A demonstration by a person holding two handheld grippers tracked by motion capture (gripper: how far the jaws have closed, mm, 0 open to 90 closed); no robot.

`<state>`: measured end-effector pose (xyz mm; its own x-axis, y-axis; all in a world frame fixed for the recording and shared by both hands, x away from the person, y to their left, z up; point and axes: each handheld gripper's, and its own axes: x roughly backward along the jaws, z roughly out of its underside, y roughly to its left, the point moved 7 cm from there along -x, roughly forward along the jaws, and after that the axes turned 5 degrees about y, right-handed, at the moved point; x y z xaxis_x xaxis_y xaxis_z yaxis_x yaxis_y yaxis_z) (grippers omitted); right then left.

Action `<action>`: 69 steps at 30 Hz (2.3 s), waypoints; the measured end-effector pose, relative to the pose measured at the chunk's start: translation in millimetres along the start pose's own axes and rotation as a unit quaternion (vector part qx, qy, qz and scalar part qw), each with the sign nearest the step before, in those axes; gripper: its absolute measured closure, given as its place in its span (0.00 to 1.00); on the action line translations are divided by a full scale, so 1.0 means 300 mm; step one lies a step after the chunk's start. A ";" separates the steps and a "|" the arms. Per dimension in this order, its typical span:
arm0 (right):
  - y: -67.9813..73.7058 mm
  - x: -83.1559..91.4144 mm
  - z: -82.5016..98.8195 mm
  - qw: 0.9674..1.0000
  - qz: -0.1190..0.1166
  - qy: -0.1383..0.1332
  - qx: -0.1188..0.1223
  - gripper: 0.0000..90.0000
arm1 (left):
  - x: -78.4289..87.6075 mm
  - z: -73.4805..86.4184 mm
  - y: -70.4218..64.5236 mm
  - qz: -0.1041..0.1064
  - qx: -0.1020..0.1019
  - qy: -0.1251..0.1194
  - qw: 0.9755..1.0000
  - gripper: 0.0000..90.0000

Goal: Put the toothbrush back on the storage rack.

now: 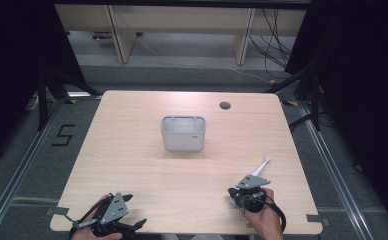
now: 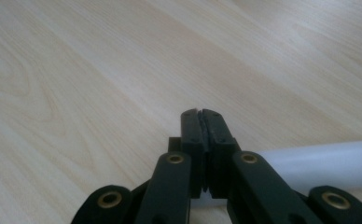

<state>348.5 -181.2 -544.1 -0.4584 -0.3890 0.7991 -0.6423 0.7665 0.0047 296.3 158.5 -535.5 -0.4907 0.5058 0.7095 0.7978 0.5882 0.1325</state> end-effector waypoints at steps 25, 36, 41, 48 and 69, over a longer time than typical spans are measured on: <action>-0.034 0.068 0.088 1.000 0.009 0.015 -0.013 0.98 | 0.004 0.003 -0.005 -0.006 -0.009 0.001 1.000 0.17; -0.050 0.080 0.110 0.999 0.013 0.026 -0.026 0.98 | 0.005 0.006 -0.010 -0.001 -0.009 0.002 1.000 0.17; -0.064 0.082 0.112 0.999 0.019 0.030 -0.019 0.98 | 0.006 0.013 -0.005 -0.008 -0.016 0.012 1.000 0.17; -0.071 0.080 0.116 0.999 0.019 0.043 -0.020 0.97 | 0.007 0.011 -0.007 -0.005 -0.014 0.008 1.000 0.17; -0.185 0.049 -0.029 0.992 0.052 0.117 0.000 0.63 | 0.000 0.011 -0.004 -0.003 -0.010 0.010 1.000 0.17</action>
<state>382.8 -225.2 -527.5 -0.3681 -0.1786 0.9125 -0.5981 0.7969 -0.0853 294.2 160.1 -537.9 -0.4880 0.4891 0.7229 0.8020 0.5781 0.1503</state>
